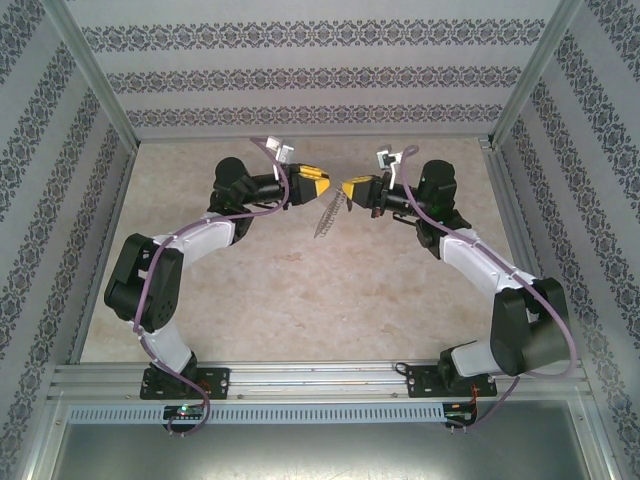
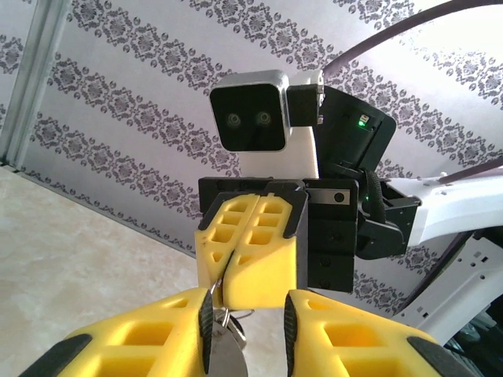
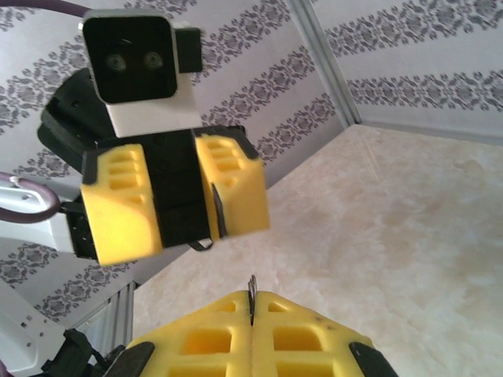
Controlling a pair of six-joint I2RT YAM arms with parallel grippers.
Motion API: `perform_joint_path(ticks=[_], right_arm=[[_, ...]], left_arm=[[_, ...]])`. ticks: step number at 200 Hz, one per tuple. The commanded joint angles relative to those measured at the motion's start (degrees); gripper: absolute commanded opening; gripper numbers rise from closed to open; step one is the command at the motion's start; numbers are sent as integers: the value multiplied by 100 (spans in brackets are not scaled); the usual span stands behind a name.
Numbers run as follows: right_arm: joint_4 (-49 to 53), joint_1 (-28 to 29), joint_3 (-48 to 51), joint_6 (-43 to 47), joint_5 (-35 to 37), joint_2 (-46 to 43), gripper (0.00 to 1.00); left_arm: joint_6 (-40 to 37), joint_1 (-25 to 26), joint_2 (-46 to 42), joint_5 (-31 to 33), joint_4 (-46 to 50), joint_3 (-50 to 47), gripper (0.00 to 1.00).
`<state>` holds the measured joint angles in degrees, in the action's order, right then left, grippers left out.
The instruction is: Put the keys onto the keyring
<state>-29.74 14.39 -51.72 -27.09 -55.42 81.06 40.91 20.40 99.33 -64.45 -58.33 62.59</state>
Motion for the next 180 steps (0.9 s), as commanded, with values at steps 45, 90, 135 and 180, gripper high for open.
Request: perform_joint_path(ticks=[45,90,135,180], right_arm=[[1219,-126,-626,887,-91,70,0],[2227,-204,-1367,1442,-351,285,0],[3482,-263,-2227,2068,-871,705,0],[4327,-298,-2745,2624,-1044,1096,0]], left_arm=[[-581,-228,41,-341,887,239,34],[-1941,-255,-71,-418,2947,679,38],[-3314,-258,-28,-503,5426,1526,43],[-3618,-262,-1,-512,5972,1726,47]])
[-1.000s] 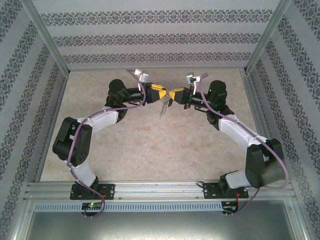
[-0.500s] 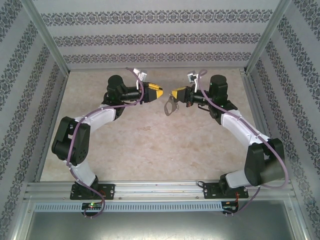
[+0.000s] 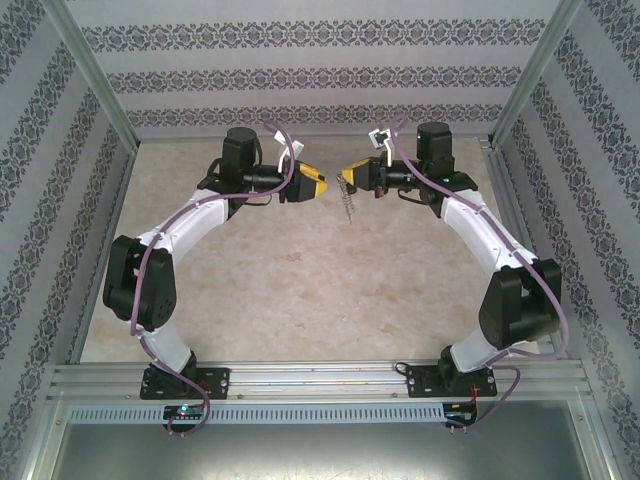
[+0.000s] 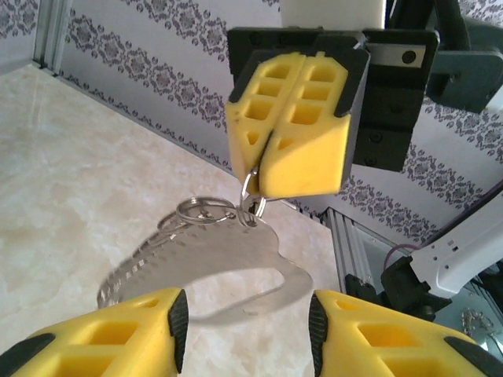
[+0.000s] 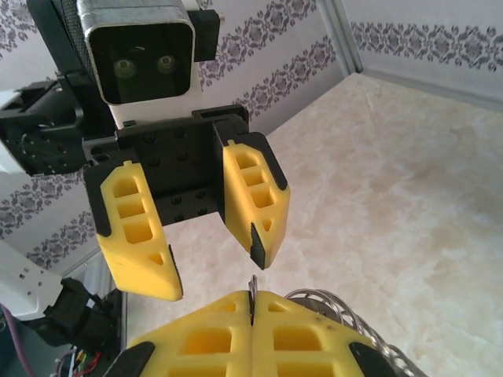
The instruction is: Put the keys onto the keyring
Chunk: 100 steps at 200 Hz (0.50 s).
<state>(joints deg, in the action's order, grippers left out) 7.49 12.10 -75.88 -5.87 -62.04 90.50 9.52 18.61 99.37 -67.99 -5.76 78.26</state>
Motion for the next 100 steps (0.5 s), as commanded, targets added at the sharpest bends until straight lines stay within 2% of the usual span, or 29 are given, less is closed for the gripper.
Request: perform_joint_path(ticks=[1,41,100], right_arm=[[609,-68,-339,500,-389,161,0],[916,-77,-671,703,-673,501,0],[837,-42,-919,720,-753,858,0]], left_arm=[[-478,-84,3,-156,716,161,47],[-173,-79,282,-159,418,485,48],[-209,-114,548,-202,480,802,50]])
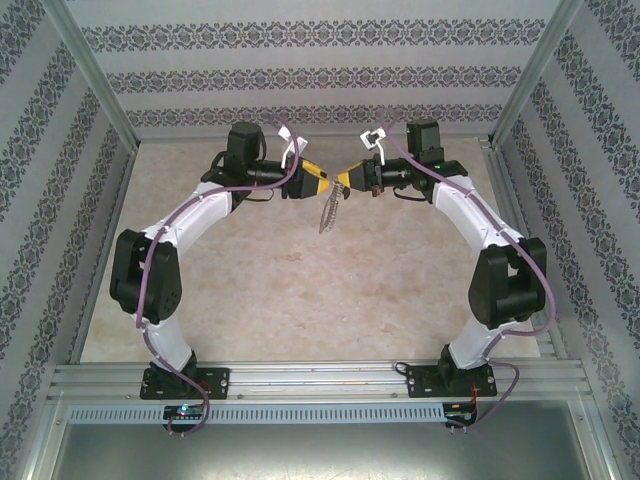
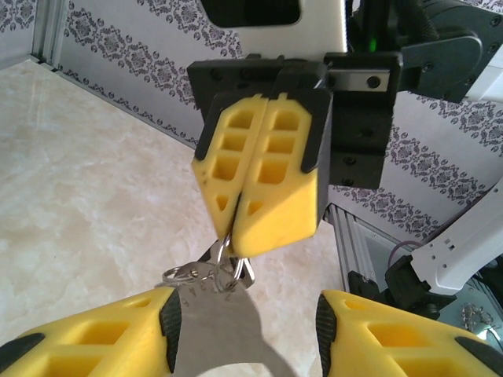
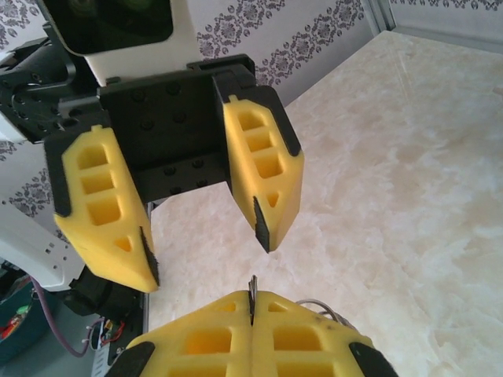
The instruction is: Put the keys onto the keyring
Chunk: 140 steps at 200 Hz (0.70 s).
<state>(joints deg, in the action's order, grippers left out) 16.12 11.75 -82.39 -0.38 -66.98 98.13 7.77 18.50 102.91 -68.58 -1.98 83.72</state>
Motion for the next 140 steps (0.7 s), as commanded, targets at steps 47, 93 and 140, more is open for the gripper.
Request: perform_joint_path(ticks=[47,93,140], right_arm=[[-43,86,-356,210,-240,154,0],[-87,221,-361,228,-151,172,0],[-142,310,-341,216,-78,146,0]], left_arm=[[137,-138,420,-221,-203,352,50],[422,-149,498,-364,-485,400,50],[864,-154,495,-548,-1082,176,40]])
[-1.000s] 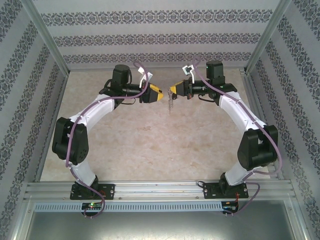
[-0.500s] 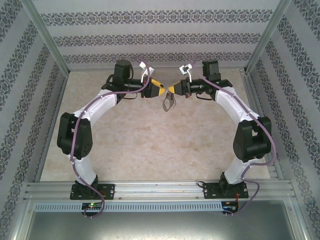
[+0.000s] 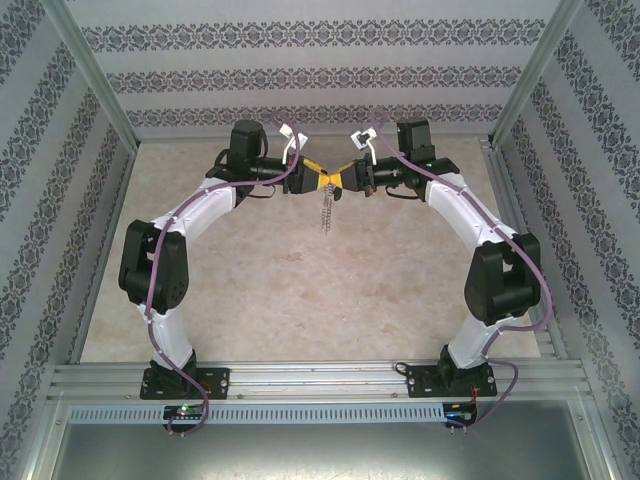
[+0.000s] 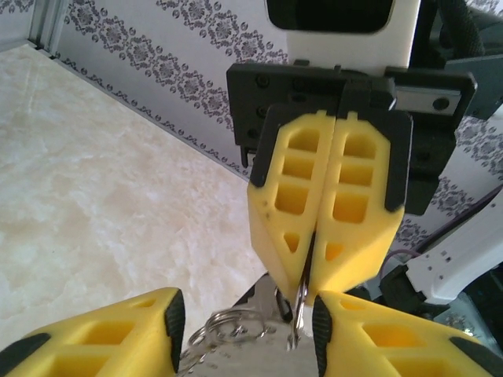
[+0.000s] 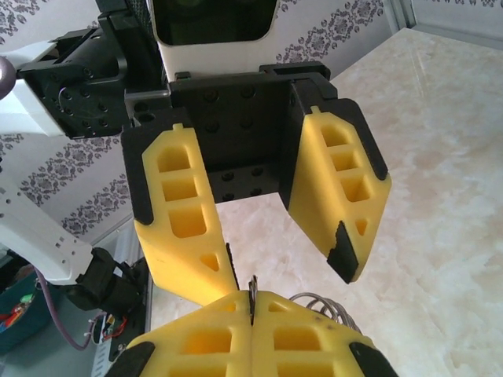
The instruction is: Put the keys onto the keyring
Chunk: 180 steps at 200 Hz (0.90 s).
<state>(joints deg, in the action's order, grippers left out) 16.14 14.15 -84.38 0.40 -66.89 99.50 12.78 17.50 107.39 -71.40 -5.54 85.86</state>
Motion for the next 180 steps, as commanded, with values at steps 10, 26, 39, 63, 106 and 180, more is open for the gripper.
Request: perform_joint_path(ticks=[10,26,39,63,106,180], right_arm=[[-154,86,-127,144,-61,0,0],[-187,99,-105,127,-43,12,0],[-213,110,-104,131,-35,25,0],[-251,101,-105,134,0,60,0],[-330,20,-112,94,-67,78,0],[-446,-75,-129,39,-131,156,0]], left_arm=[[516,-48,65,-318,-958,-109,34],[764,-50,87,-403,-1297,-199,24],[993,-49,106,-471,-1611,-268,20],[1261,-48,133,-527,-1927,-330,26],[1262,-53,180,-558,-1929,-355,29],[1828,-40,304,-646,-2670,-435,17]])
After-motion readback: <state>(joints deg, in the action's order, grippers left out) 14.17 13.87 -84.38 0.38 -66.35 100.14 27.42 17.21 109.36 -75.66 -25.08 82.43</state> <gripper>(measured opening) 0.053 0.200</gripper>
